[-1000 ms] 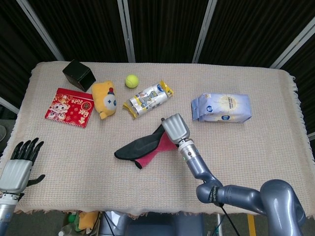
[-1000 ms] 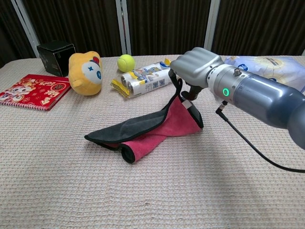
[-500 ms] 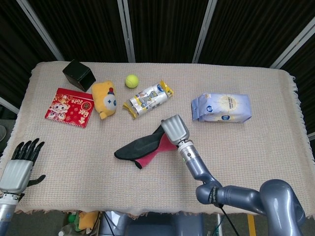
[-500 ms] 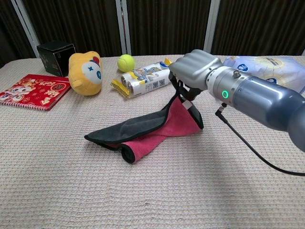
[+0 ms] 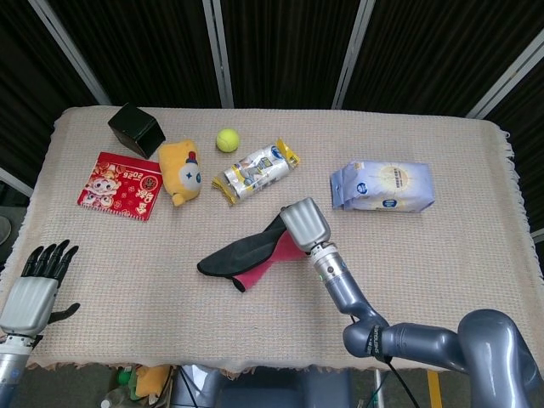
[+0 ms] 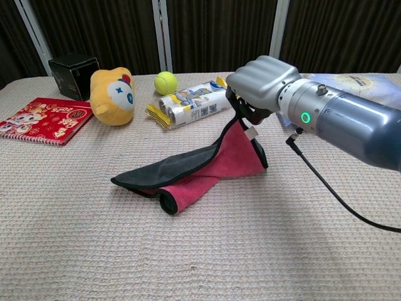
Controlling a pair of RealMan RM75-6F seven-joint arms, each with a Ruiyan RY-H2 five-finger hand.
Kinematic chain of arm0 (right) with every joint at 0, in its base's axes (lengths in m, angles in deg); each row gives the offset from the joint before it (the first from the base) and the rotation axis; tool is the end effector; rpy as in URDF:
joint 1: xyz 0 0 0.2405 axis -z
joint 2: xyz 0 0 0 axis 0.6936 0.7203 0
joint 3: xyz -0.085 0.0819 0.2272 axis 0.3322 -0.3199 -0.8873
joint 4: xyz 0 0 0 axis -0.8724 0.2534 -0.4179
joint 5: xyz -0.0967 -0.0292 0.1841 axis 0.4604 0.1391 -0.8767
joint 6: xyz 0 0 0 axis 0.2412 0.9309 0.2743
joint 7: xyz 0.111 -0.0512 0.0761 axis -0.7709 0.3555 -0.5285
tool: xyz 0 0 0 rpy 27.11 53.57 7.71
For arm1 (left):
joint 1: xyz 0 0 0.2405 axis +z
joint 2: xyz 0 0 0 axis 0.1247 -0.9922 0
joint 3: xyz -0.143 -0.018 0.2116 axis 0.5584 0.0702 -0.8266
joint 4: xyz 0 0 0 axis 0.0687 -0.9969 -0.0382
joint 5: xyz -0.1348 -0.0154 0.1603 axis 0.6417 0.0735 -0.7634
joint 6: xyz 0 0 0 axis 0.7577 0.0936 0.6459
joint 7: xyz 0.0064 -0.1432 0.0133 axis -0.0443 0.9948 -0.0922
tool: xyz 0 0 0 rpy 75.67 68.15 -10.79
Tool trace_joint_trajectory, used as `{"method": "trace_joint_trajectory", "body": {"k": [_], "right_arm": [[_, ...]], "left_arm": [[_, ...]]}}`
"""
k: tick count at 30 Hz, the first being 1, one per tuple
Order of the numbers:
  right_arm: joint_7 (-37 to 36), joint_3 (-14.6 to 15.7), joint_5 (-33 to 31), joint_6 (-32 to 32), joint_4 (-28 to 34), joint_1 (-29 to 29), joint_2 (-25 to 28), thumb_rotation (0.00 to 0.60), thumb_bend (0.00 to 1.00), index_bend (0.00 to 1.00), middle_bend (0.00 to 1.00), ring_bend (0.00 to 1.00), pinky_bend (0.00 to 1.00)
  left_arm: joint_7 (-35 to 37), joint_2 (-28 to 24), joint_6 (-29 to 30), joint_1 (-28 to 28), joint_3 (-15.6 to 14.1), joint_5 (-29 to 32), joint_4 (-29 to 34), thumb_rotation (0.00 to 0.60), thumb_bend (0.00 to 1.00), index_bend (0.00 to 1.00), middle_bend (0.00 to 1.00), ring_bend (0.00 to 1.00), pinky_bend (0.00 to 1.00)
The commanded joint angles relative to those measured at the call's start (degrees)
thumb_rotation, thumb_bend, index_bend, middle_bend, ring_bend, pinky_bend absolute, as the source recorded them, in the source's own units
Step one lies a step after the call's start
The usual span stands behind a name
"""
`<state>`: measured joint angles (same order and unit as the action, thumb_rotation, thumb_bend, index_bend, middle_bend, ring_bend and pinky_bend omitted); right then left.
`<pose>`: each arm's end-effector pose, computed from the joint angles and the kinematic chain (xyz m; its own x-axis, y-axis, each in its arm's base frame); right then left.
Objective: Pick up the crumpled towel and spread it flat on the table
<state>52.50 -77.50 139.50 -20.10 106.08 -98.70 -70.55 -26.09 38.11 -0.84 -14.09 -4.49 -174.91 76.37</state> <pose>-0.0725 -0.3738 -0.0423 0.7673 0.0576 0.6387 -0.5596 -0.4260 0.7109 -0.3255 0.1809 0.1112 0.5387 0.0769 0.8390 0.8415 -0.0976 -0.5314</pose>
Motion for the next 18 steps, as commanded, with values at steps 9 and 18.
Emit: {"method": "trace_joint_trajectory", "body": {"k": [9, 18], "right_arm": [[0.9, 0.2, 1.4, 3.8, 6.8, 1.8, 5.2, 0.600, 0.62, 0.74, 0.98, 1.00, 0.90], [3.1, -2.3, 2.4, 8.2, 18.6, 3.1, 14.2, 0.600, 0.62, 0.80, 0.98, 1.00, 0.90]], "left_arm": [[-0.1, -0.1, 0.0, 0.1, 0.0, 0.1, 0.2, 0.600, 0.00, 0.00, 0.00, 0.00, 0.00], [0.7, -0.4, -1.6, -0.5, -0.1, 0.6, 1.6, 0.600, 0.00, 0.00, 0.00, 0.00, 0.00]]}}
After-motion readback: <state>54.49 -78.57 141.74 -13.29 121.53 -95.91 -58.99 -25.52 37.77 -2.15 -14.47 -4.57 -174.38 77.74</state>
